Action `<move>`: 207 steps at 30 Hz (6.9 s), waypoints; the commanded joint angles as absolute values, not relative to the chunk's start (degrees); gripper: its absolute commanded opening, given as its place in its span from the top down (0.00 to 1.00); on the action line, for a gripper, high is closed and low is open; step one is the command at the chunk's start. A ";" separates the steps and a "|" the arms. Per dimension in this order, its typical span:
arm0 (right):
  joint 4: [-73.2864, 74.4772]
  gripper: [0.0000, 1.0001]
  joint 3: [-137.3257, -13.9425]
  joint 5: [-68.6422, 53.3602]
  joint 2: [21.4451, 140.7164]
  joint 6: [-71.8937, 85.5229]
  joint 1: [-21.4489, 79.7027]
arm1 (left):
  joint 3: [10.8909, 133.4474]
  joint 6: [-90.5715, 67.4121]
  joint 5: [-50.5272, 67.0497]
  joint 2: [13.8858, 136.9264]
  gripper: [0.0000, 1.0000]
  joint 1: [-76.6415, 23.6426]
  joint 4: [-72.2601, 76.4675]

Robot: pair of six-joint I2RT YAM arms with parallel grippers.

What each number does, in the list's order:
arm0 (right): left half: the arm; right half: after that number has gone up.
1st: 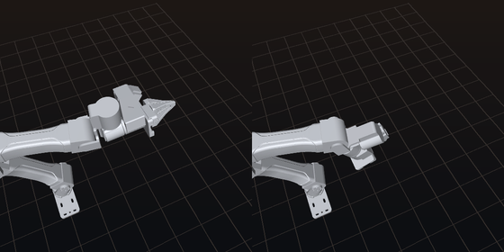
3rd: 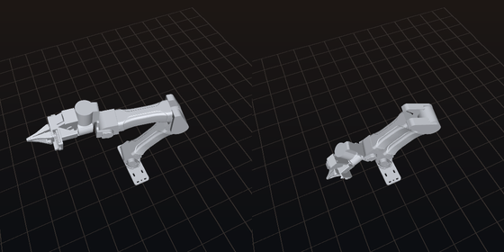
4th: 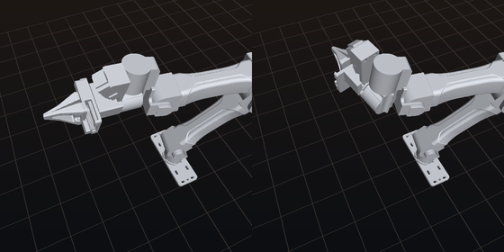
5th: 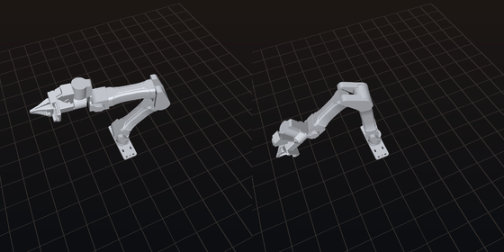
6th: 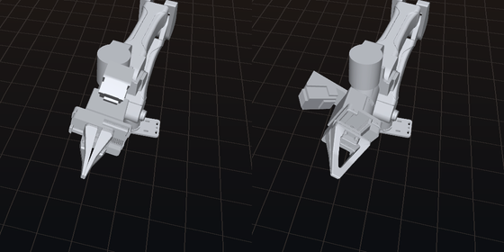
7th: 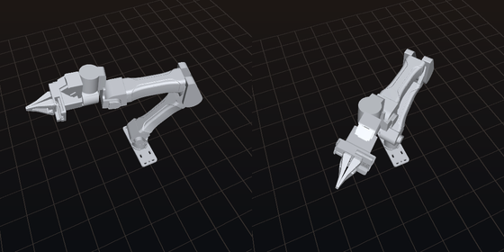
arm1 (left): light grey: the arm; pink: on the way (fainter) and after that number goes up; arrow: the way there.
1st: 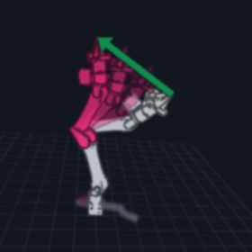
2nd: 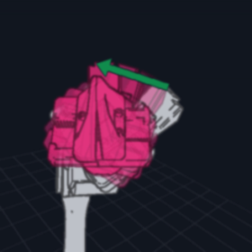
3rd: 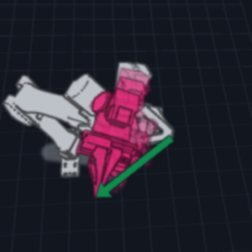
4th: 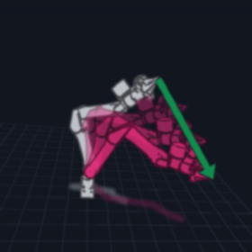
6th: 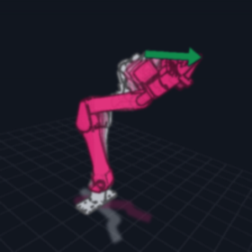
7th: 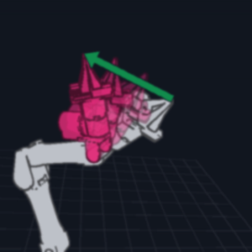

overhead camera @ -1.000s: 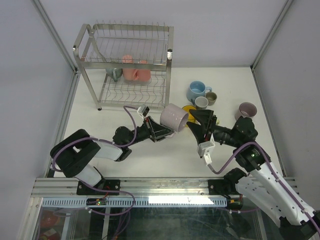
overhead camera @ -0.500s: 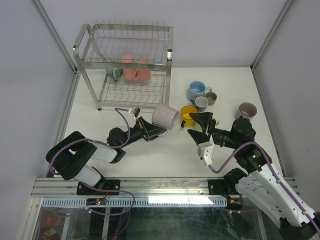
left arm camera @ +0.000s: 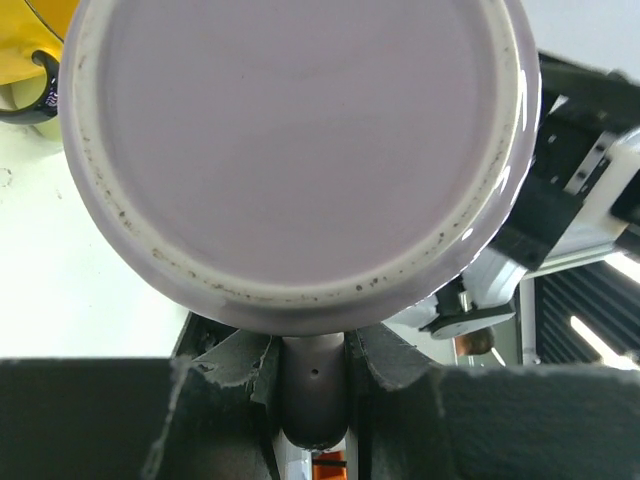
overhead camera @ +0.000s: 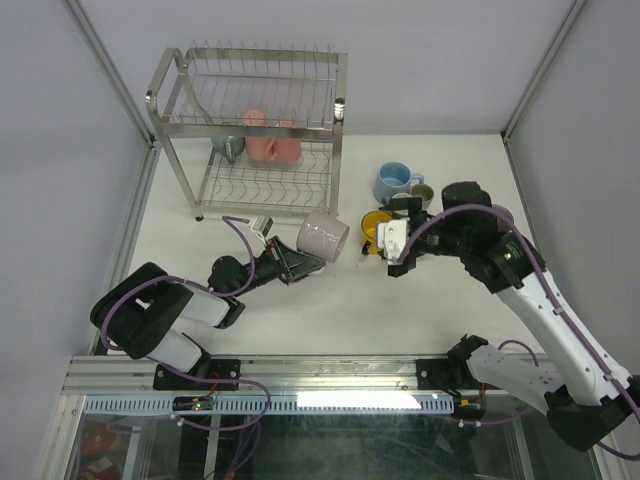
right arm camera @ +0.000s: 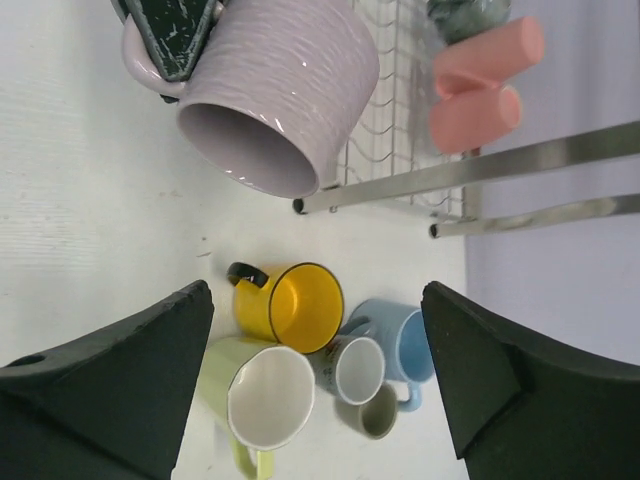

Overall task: Load the cups into the dish rack
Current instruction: Turn the cup upside down in the dish rack.

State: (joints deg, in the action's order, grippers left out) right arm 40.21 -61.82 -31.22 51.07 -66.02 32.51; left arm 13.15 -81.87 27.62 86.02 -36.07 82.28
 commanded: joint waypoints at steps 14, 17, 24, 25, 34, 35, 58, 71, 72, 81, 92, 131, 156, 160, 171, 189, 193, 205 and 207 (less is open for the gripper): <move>75.43 0.09 -94.75 -34.07 75.71 -47.22 27.26 | 8.80 -71.27 30.80 82.16 1.00 -31.77 99.42; 70.12 0.11 -87.83 -37.47 72.99 -47.07 23.85 | 8.23 -69.71 31.25 81.13 1.00 -31.15 98.17; 50.69 0.10 -69.02 -44.46 65.31 -41.94 23.60 | 8.97 -62.64 31.56 74.15 1.00 -30.22 87.12; 50.03 0.11 -67.91 -46.35 65.22 -41.93 23.56 | 9.37 -61.02 31.44 72.63 1.00 -30.16 84.24; 47.64 0.11 -62.13 -53.57 64.65 -45.15 23.03 | 13.56 -39.31 22.03 51.08 1.00 -30.14 47.00; 46.85 0.11 -61.53 -53.95 64.66 -45.29 23.03 | 13.88 -37.92 20.32 49.42 1.00 -30.15 44.58; 44.54 0.13 -56.57 -51.40 60.64 -47.40 21.98 | 26.25 -33.94 17.66 65.00 1.00 -21.32 50.34; 43.18 0.13 -56.16 -49.95 60.51 -46.24 21.98 | 37.45 -25.79 16.55 81.11 1.00 -19.86 54.91; 43.09 0.13 -56.10 -49.77 60.47 -46.14 22.02 | 38.20 -25.38 16.38 83.90 1.00 -19.82 55.09; 42.92 0.13 -56.10 -48.96 60.28 -46.03 21.98 | 45.51 -21.43 15.24 92.85 1.00 -19.78 53.83; 42.72 0.13 -55.90 -48.72 60.38 -46.14 22.12 | 52.88 -18.40 15.91 102.35 1.00 -19.78 55.00; 42.12 0.13 -55.19 -49.03 60.73 -46.42 22.59 | 80.02 -13.85 13.24 122.51 0.99 -20.74 39.82; 42.11 0.14 -54.99 -48.70 60.36 -46.66 23.07 | 82.36 -10.41 4.75 122.27 0.98 -22.58 36.32; 42.04 0.13 -54.98 -48.70 60.53 -46.70 23.30 | 82.12 -8.05 2.73 121.06 1.00 -23.11 35.21; 42.10 0.13 -54.86 -48.80 60.54 -46.83 23.56 | 82.57 -5.50 0.18 121.05 0.97 -24.33 32.60; 42.10 0.14 -54.75 -48.70 60.38 -47.08 23.60 | 83.24 -5.19 -1.39 120.86 0.88 -25.22 31.07; 42.14 0.13 -54.74 -48.77 60.38 -47.09 23.68 | 82.46 -5.29 -1.56 120.05 0.85 -25.46 31.76; 42.11 0.13 -54.65 -48.93 60.38 -47.13 23.70 | 80.39 -6.27 -1.49 118.35 0.76 -25.66 33.83; 42.10 0.13 -54.65 -48.95 60.38 -47.15 23.64 | 80.06 -6.42 -1.58 118.09 0.75 -25.62 34.12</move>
